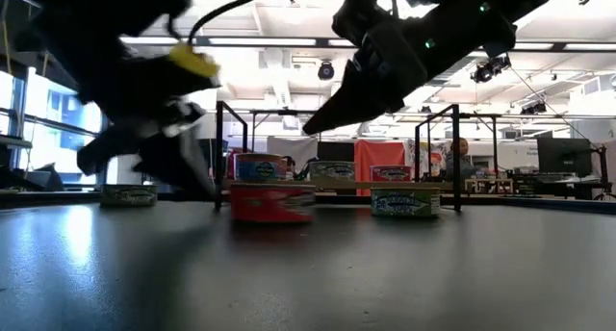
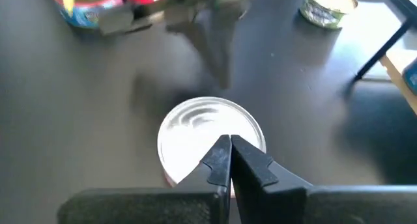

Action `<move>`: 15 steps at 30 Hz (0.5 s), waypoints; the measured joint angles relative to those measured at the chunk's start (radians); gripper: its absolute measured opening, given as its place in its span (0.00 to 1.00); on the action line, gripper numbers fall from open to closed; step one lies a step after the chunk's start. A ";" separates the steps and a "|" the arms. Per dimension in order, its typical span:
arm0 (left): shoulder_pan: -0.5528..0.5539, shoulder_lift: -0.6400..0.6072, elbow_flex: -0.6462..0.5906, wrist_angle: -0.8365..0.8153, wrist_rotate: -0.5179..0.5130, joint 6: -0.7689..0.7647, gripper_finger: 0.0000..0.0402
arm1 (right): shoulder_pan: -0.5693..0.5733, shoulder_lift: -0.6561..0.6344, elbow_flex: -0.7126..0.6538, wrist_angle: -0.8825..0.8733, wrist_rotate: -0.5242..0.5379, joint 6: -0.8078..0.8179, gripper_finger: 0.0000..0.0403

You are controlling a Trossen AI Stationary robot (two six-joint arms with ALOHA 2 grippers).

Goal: Stack canned seafood by type on shelf
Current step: Put the center red canned tuna on the lower right shelf

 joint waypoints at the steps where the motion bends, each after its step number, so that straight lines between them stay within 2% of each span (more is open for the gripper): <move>1: 0.015 -0.012 0.000 -0.004 -0.013 0.022 0.00 | -0.003 0.000 0.000 -0.007 0.000 0.000 0.00; 7: 0.032 -0.097 0.000 0.003 0.009 0.081 0.00 | -0.011 0.000 0.000 -0.041 -0.002 0.000 0.00; 12: 0.026 -0.075 0.001 0.205 0.207 0.206 0.01 | -0.013 0.000 0.000 -0.020 0.047 -0.008 0.00; 15: 0.039 -0.030 0.001 0.286 0.270 0.305 0.08 | -0.020 0.000 0.000 0.008 0.061 -0.002 0.00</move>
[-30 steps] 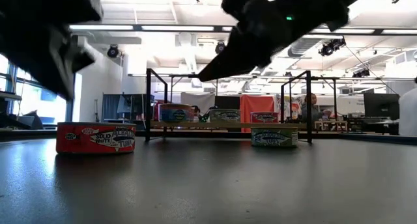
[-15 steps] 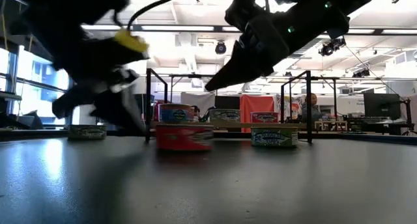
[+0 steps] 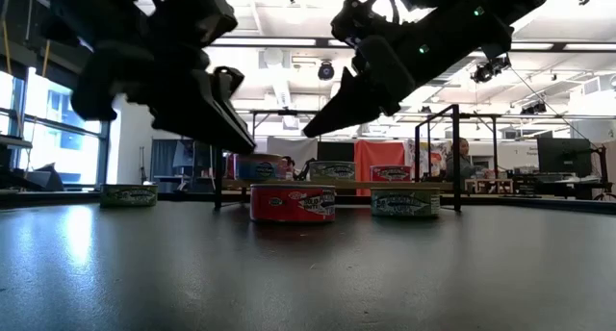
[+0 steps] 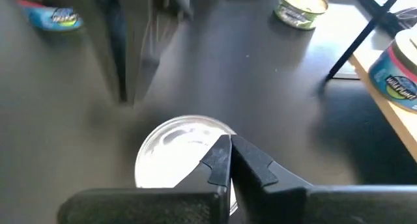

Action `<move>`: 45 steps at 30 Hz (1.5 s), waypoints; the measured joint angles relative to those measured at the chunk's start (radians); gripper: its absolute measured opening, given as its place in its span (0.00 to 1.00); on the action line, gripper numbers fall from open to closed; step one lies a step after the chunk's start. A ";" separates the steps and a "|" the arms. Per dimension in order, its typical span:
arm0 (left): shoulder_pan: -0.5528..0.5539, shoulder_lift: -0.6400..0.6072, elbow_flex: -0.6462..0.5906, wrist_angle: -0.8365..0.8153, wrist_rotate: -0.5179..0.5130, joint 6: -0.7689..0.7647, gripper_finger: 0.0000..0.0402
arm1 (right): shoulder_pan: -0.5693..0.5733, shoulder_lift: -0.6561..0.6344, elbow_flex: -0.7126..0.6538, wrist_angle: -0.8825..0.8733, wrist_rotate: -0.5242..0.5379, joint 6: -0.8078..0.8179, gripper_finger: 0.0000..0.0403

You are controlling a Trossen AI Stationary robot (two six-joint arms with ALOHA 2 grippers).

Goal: Stack canned seafood by type on shelf
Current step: Put the center red canned tuna on the lower right shelf

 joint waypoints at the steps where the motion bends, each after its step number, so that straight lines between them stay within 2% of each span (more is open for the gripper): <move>1: 0.009 0.015 0.000 0.023 0.000 0.026 0.11 | -0.002 0.000 0.000 0.004 0.000 0.001 0.00; 5: 0.045 0.079 0.000 0.080 0.004 0.117 0.26 | -0.004 0.000 0.000 0.003 -0.021 -0.008 0.00; 7: 0.066 0.108 0.000 0.084 0.049 0.124 0.32 | -0.002 0.000 0.000 0.003 -0.065 -0.034 0.00; 11: 0.100 0.134 0.001 0.100 0.140 0.127 0.36 | 0.016 -0.008 0.000 0.001 -0.112 -0.092 0.00; 15: 0.124 0.134 0.001 0.103 0.176 0.153 0.28 | 0.040 -0.060 0.000 -0.035 -0.116 -0.132 0.00; 21: 0.150 0.134 0.002 0.106 0.197 0.202 0.04 | 0.139 -0.254 0.001 -0.268 -0.047 -0.066 0.00; 26: 0.144 0.135 -0.002 0.155 0.199 0.203 0.01 | 0.227 -0.378 0.001 -0.448 0.026 0.045 0.00; 28: 0.137 0.132 -0.002 0.175 0.198 0.199 0.00 | 0.239 -0.379 0.001 -0.457 0.005 0.101 0.00; 32: 0.122 0.126 -0.002 0.227 0.195 0.184 0.00 | 0.245 -0.308 0.001 -0.461 -0.044 0.103 0.01; 35: 0.113 0.120 -0.002 0.259 0.194 0.175 0.00 | 0.224 -0.230 0.001 -0.449 -0.046 0.102 0.08; 38: 0.113 0.102 -0.002 0.260 0.191 0.138 0.00 | 0.200 -0.151 0.000 -0.385 -0.045 0.081 0.21; 45: 0.114 0.081 -0.002 0.261 0.189 0.097 0.00 | 0.167 -0.075 0.000 -0.210 -0.036 -0.228 0.52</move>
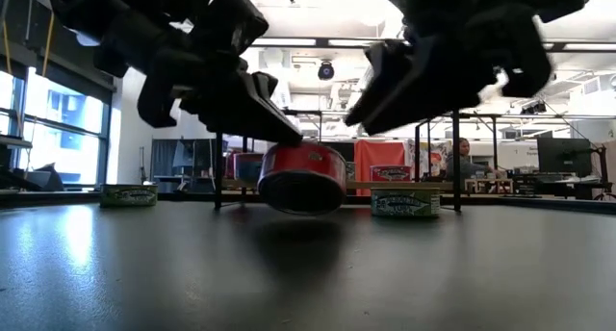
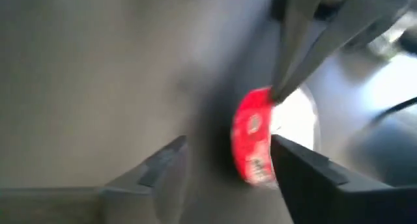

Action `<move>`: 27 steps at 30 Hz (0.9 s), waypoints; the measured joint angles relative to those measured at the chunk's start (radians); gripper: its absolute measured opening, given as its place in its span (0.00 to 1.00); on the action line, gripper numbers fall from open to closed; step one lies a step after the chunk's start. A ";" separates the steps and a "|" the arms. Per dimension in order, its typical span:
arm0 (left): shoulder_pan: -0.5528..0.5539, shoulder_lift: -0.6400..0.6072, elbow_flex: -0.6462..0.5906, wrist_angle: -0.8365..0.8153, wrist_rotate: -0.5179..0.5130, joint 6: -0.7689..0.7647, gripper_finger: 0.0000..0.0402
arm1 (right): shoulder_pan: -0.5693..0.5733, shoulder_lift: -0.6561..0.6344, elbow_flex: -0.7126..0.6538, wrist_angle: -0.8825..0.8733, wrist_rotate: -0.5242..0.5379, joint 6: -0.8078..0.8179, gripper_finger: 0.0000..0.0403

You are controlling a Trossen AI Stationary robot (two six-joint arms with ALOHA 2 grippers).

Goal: Stack canned seafood by type on shelf
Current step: Put the center red canned tuna on the lower right shelf

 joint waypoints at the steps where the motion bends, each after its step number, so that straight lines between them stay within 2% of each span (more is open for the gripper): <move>1: 0.004 -0.001 0.000 0.007 -0.001 -0.011 0.00 | -0.007 -0.001 0.000 0.010 0.014 -0.040 0.55; 5: 0.017 -0.001 0.000 0.060 -0.001 -0.051 0.00 | -0.031 0.004 0.000 -0.069 0.165 -0.142 0.61; 7: 0.027 -0.003 0.001 0.071 -0.003 -0.070 0.00 | -0.053 0.020 0.000 -0.105 0.183 -0.124 0.61; 11: 0.044 -0.003 0.001 0.075 -0.002 -0.105 0.00 | -0.101 0.071 0.000 -0.076 0.097 -0.045 0.61; 17: 0.055 -0.003 0.001 0.081 -0.008 -0.105 0.00 | -0.121 0.160 0.000 0.076 0.012 -0.042 0.61; 27: 0.050 -0.003 0.001 0.079 -0.053 -0.061 0.00 | -0.146 0.179 0.000 0.129 -0.038 0.046 0.60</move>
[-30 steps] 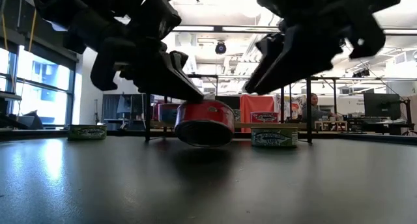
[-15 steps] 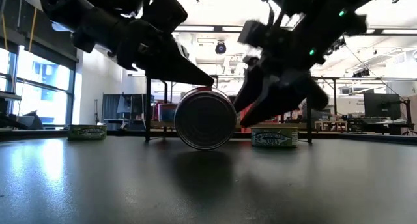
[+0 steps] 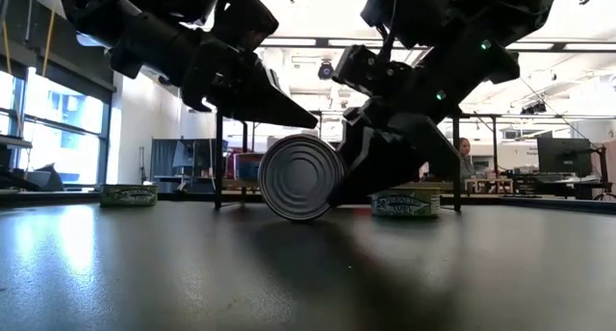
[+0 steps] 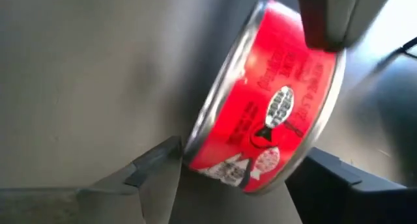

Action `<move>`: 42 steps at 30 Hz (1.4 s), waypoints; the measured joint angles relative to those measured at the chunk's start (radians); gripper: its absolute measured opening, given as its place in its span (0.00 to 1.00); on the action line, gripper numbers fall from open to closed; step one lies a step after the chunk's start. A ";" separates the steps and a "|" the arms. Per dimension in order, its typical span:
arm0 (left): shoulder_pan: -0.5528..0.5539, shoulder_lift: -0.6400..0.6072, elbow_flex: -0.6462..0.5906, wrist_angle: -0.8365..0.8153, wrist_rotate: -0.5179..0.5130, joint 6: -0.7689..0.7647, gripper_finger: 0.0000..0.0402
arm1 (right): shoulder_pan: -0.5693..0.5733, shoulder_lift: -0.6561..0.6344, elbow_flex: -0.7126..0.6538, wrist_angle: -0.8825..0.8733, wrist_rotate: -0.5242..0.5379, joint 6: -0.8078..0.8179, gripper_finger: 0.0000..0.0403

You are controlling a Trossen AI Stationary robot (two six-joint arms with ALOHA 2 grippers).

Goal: Stack canned seafood by type on shelf
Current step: Put the center red canned tuna on the lower right shelf

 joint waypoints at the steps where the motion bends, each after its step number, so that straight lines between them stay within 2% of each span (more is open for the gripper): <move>1: -0.004 -0.007 0.000 -0.008 -0.019 0.006 0.00 | -0.005 0.000 0.000 0.008 -0.006 0.000 0.59; 6: -0.042 -0.077 0.001 -0.063 -0.119 0.047 0.00 | -0.034 0.000 0.000 0.031 -0.007 0.002 0.48; 12: -0.109 -0.217 0.001 -0.297 -0.253 0.019 0.00 | -0.055 0.000 0.000 0.060 -0.021 0.002 0.31; 15: -0.138 -0.264 0.001 -0.423 -0.313 -0.048 0.00 | -0.057 -0.002 0.000 0.075 -0.021 -0.004 0.31; 18: -0.167 -0.282 0.001 -0.525 -0.362 -0.127 0.00 | -0.050 -0.035 0.000 0.031 0.051 -0.001 0.31; 21: -0.192 -0.282 0.000 -0.584 -0.406 -0.195 0.00 | -0.026 -0.118 0.030 -0.137 0.207 0.039 0.31; 23: -0.204 -0.271 0.000 -0.583 -0.423 -0.224 0.00 | -0.006 -0.180 0.076 -0.325 0.344 0.112 0.31; 25: -0.211 -0.260 0.000 -0.567 -0.440 -0.239 0.00 | -0.001 -0.228 0.145 -0.578 0.482 0.256 0.31; 27: -0.213 -0.243 0.000 -0.525 -0.460 -0.242 0.00 | -0.022 -0.251 0.222 -0.863 0.588 0.495 0.31; 29: -0.213 -0.227 0.000 -0.489 -0.470 -0.219 0.00 | -0.063 -0.256 0.276 -1.098 0.631 0.665 0.31; 31: -0.212 -0.207 0.000 -0.448 -0.473 -0.187 0.00 | -0.097 -0.249 0.282 -1.218 0.638 0.719 0.31; 33: -0.212 -0.189 0.000 -0.426 -0.473 -0.164 0.00 | -0.128 -0.236 0.252 -1.221 0.641 0.720 0.31; 37: -0.212 -0.162 0.000 -0.406 -0.473 -0.140 0.00 | -0.207 -0.194 0.181 -1.117 0.652 0.649 0.31; 42: -0.212 -0.152 -0.001 -0.402 -0.473 -0.140 0.00 | -0.274 -0.123 0.163 -1.039 0.682 0.628 0.31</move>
